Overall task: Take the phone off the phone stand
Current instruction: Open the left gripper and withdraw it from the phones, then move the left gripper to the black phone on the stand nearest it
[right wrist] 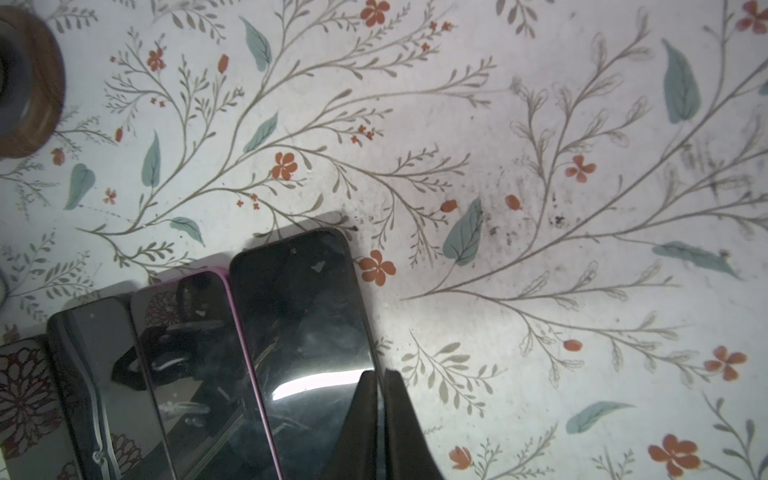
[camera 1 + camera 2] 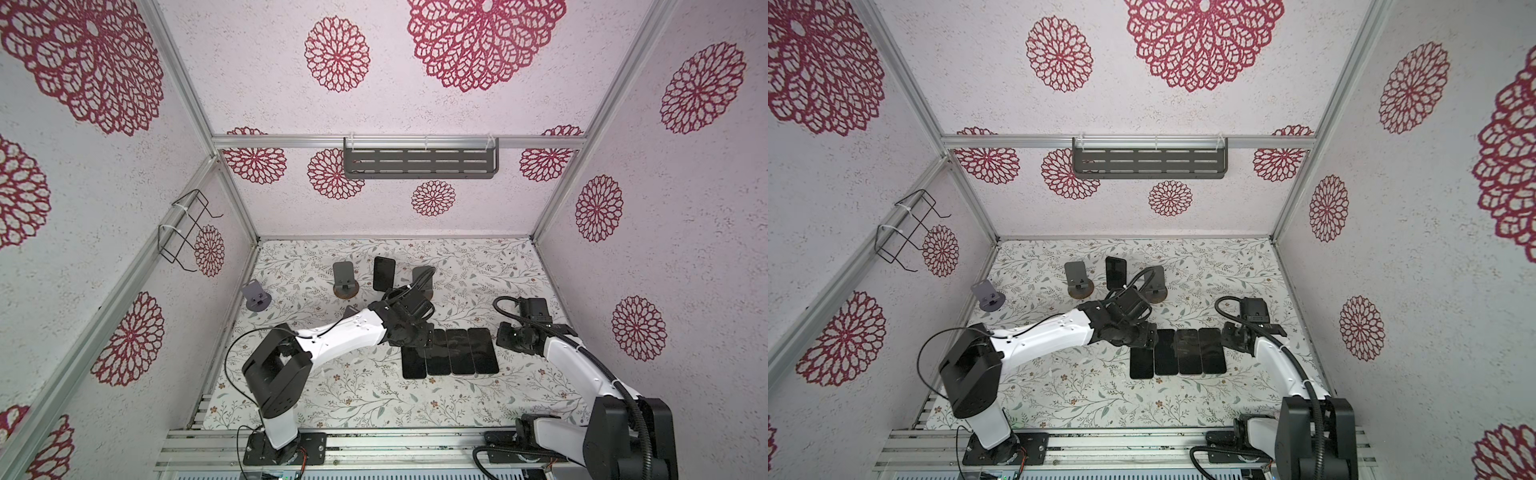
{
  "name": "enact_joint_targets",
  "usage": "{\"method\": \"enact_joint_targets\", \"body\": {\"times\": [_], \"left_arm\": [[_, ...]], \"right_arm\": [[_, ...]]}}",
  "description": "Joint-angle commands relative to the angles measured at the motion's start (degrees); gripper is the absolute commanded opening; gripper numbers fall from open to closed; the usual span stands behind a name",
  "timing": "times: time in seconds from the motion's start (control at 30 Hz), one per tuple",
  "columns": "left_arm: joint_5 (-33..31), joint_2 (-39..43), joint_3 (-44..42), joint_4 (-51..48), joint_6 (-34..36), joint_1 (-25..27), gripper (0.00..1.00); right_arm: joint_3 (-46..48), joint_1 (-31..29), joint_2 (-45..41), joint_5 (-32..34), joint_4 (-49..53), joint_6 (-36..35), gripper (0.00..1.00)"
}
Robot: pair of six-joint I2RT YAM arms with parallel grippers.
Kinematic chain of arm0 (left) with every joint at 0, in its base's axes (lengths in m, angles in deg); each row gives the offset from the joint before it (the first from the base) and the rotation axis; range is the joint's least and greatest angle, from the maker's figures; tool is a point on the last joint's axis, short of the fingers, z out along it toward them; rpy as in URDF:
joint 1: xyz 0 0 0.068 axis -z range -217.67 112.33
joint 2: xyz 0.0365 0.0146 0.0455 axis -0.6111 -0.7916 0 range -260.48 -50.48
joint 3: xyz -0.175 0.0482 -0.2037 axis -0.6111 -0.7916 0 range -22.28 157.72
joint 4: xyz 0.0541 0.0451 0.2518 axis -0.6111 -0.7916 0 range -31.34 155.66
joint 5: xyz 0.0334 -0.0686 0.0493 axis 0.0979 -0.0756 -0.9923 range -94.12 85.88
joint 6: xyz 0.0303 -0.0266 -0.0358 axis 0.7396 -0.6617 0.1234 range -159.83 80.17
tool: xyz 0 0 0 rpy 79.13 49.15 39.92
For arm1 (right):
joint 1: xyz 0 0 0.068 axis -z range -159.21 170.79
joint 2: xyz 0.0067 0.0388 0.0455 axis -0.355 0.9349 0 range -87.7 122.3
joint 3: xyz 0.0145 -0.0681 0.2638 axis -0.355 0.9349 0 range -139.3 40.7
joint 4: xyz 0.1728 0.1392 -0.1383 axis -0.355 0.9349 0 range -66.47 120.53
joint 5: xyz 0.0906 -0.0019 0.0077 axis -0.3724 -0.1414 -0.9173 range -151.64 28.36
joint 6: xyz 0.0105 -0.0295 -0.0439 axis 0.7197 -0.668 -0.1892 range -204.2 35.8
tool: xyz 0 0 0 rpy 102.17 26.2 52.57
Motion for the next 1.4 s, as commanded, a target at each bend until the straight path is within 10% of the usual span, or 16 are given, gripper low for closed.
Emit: {"method": "enact_joint_targets", "body": {"times": [0.0, 0.2, 0.47, 0.93, 1.37], "left_arm": [[-7.5, 7.1, -2.3, 4.9, 4.7, 0.3, 0.78], [-9.3, 17.7, -5.9, 5.7, 14.3, -5.4, 0.79], [17.9, 25.1, -20.1, 25.5, 20.6, -23.0, 0.75], [18.3, 14.7, -20.7, 32.5, 32.0, -24.2, 0.89], [21.7, 3.6, -18.3, 42.2, 32.3, -24.5, 0.71]], "right_arm": [[0.2, 0.0, -3.0, -2.4, -0.8, -0.7, 0.12], [0.4, 0.0, -6.1, -6.2, -0.7, 0.1, 0.16], [0.8, 0.0, -9.1, -14.3, -0.2, -0.6, 0.19], [-0.8, 0.0, -8.1, -14.1, 1.8, -0.7, 0.20], [-0.7, 0.0, -7.2, -12.2, 2.5, -1.3, 0.21]]}}
